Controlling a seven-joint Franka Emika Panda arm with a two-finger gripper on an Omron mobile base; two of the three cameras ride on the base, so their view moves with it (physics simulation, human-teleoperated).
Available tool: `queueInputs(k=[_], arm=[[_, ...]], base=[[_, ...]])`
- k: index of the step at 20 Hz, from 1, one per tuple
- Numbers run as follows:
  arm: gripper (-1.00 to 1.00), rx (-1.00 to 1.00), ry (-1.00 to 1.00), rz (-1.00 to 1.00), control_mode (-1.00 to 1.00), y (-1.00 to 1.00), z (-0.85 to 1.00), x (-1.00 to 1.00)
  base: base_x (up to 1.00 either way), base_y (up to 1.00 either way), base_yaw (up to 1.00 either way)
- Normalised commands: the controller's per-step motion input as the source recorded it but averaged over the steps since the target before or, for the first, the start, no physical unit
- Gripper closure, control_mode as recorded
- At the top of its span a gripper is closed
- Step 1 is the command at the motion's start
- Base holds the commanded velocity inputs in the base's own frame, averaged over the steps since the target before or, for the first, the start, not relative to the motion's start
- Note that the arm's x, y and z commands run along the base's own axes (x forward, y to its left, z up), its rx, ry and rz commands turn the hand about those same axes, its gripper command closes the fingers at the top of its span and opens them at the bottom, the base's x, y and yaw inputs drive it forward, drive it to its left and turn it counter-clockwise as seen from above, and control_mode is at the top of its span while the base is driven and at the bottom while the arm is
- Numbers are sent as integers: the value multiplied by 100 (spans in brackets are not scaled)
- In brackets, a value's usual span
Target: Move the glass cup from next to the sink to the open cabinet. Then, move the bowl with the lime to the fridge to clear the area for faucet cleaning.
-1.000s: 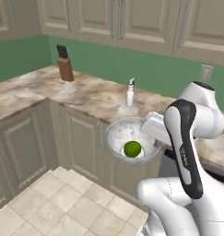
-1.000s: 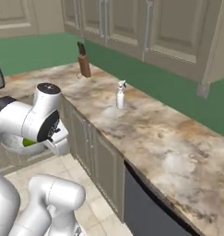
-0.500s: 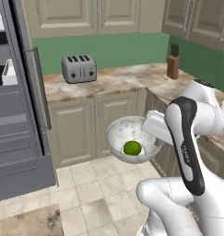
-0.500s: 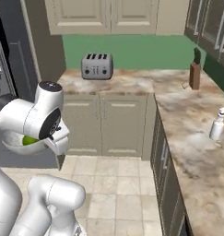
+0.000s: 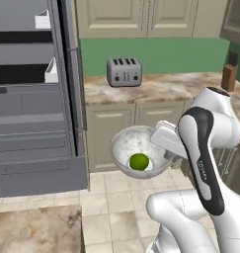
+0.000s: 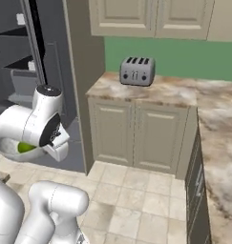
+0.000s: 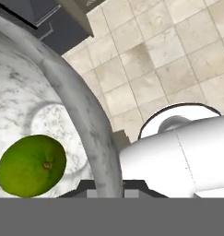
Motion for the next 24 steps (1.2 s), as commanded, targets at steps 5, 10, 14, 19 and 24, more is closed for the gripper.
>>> queueInputs(k=[5,10,14,19,24], arm=[[100,0,0,0,100,0,0,0],[100,0,0,0,100,0,0,0],[100,0,0,0,100,0,0,0],[100,0,0,0,100,0,0,0],[100,0,0,0,100,0,0,0]], base=[[100,2,18],[72,46,32],[5,82,63],[-22,71,75],[29,36,62]])
